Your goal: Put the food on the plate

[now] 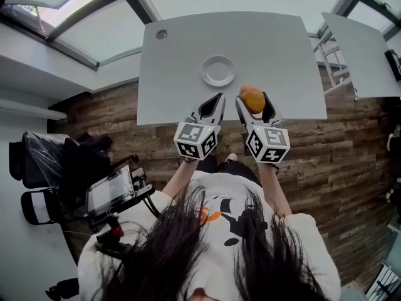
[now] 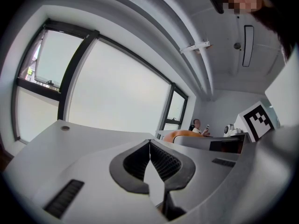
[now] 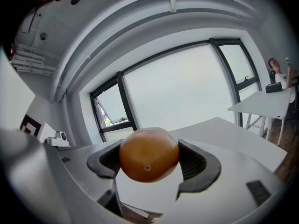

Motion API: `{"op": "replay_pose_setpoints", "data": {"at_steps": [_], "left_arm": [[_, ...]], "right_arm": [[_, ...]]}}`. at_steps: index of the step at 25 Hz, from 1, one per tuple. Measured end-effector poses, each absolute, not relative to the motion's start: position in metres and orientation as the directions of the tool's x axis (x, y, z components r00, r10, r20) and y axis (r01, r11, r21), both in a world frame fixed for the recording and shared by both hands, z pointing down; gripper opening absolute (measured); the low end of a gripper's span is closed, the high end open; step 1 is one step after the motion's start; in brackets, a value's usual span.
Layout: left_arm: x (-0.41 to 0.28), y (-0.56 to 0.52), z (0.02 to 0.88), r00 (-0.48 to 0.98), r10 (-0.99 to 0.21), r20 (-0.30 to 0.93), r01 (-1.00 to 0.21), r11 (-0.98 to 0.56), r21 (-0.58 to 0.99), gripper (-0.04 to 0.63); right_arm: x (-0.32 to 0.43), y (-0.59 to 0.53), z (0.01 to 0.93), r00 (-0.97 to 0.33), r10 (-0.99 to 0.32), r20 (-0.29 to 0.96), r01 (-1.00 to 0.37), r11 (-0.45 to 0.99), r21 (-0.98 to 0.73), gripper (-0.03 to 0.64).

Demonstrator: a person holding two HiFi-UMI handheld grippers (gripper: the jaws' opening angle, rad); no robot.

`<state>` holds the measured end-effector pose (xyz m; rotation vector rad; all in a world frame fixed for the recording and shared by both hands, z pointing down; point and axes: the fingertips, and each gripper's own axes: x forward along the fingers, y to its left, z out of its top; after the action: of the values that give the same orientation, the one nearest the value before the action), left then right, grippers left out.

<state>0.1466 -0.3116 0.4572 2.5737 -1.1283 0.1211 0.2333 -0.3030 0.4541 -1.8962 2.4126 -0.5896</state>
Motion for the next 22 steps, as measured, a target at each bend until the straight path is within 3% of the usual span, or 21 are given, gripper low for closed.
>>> {"op": "replay_pose_setpoints", "data": {"at_steps": [22], "left_arm": [[0.110, -0.451, 0.486, 0.712, -0.642, 0.283, -0.702, -0.668, 0.248, 0.006]], "right_arm": [[0.188, -0.443, 0.519, -0.273, -0.886, 0.374, -0.945, 0.176, -0.274, 0.362]]}}
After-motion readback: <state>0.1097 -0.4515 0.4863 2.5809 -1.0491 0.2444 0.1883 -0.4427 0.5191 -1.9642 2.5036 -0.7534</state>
